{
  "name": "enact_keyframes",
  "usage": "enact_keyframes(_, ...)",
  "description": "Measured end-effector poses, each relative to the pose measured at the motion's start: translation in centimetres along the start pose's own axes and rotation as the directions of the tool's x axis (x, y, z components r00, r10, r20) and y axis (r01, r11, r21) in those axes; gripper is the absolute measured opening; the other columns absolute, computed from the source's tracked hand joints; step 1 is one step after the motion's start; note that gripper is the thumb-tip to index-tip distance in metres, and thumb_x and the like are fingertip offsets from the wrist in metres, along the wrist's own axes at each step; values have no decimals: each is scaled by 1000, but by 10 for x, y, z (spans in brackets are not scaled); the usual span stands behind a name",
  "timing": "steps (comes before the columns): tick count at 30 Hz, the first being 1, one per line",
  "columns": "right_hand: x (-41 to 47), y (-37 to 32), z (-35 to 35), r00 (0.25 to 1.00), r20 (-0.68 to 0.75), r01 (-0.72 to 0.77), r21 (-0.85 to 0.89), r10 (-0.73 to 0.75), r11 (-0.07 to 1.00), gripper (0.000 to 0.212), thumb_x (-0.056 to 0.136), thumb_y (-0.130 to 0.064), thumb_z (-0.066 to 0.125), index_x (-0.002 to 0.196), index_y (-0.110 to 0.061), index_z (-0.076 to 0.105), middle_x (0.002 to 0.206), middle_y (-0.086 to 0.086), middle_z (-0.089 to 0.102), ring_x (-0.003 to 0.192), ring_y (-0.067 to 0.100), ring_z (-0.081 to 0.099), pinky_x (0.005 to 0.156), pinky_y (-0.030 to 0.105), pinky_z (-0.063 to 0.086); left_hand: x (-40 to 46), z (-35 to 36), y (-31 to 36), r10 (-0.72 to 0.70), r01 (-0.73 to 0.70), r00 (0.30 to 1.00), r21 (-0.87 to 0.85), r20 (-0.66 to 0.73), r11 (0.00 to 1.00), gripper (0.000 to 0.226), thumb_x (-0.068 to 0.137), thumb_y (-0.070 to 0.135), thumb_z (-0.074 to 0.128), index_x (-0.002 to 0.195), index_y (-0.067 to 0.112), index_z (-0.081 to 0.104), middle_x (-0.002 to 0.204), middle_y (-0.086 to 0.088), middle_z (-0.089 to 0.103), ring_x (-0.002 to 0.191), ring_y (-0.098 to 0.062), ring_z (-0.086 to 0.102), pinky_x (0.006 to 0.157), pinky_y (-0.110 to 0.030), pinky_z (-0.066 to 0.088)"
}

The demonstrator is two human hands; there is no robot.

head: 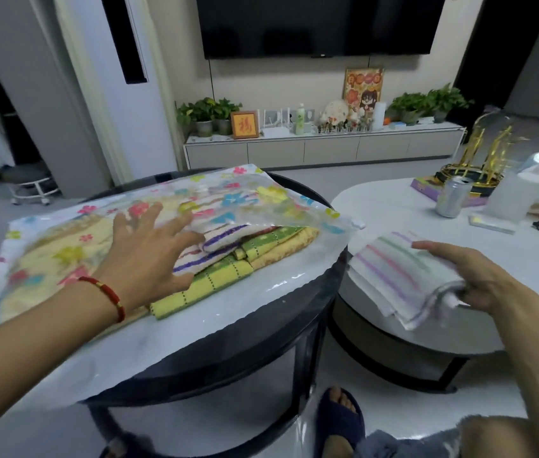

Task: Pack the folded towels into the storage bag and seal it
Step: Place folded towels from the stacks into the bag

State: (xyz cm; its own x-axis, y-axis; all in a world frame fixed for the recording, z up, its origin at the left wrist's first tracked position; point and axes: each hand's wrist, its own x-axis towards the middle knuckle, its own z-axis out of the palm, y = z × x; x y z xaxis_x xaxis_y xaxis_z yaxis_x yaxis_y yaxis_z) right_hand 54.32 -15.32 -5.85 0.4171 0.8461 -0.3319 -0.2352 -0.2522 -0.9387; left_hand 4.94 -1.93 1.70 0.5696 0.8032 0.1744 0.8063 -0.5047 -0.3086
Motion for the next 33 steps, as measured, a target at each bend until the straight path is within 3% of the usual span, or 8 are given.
enact_keyframes(6,-84,1,69,863,505,131,-190,-17,973,62,59,-39,99,110,-11,78,121,12,75,97,28,75,73,34,63,-34,-10,-35,-53,54,998,-14,45,998,88,77,64,60,150,43,17,164,15,3,150,-32,6,104,-78,19)
enact_keyframes(13,-99,18,270,522,853,247,-159,7,956,30,86,-22,83,114,-13,78,119,7,77,101,21,73,85,33,61,-19,-73,-55,-89,94,995,-145,35,985,68,90,53,42,152,33,23,164,18,-1,151,-26,2,110,-75,12)
enact_keyframes(18,-73,24,374,791,529,262,161,-307,952,28,96,-15,70,122,-24,77,132,7,70,121,28,64,108,48,51,-8,-103,-67,-136,144,989,-223,50,964,59,95,53,27,152,37,27,163,20,6,151,-25,2,111,-74,7)
enact_keyframes(22,-63,45,403,787,610,219,-131,-95,967,45,97,-9,66,142,-14,61,103,11,70,84,22,70,74,32,58,-10,-99,-65,-132,140,990,-201,55,969,59,96,57,27,152,37,26,163,21,6,151,-24,2,112,-72,8)
enact_keyframes(25,-66,45,411,768,524,625,-486,-369,610,38,95,-15,61,132,-17,70,103,10,77,90,25,72,77,31,58,-20,-84,-57,-95,96,995,-239,15,966,57,95,55,34,150,39,31,163,22,7,151,-24,5,113,-71,11)
enact_keyframes(28,-61,58,399,697,559,671,-729,-449,136,58,92,-33,66,148,-33,51,148,10,53,130,35,50,100,48,51,-27,-70,-50,-70,57,997,-326,-29,944,58,90,45,48,146,38,38,162,23,10,150,-23,9,113,-70,16)
enact_keyframes(31,-45,79,390,762,592,614,-789,-262,4,79,93,-44,69,159,-44,26,170,16,14,144,48,26,111,55,38,-30,-62,-48,-24,-2,998,-434,-53,901,67,79,44,51,145,32,41,162,22,11,150,-23,9,112,-65,24)
enact_keyframes(33,-28,84,401,717,622,628,-772,-314,-94,72,95,-37,67,158,-36,32,166,21,24,142,42,27,113,52,31,-29,-59,-47,-4,-47,995,-500,-102,865,67,79,49,50,143,31,44,161,24,13,151,-19,8,114,-62,24)
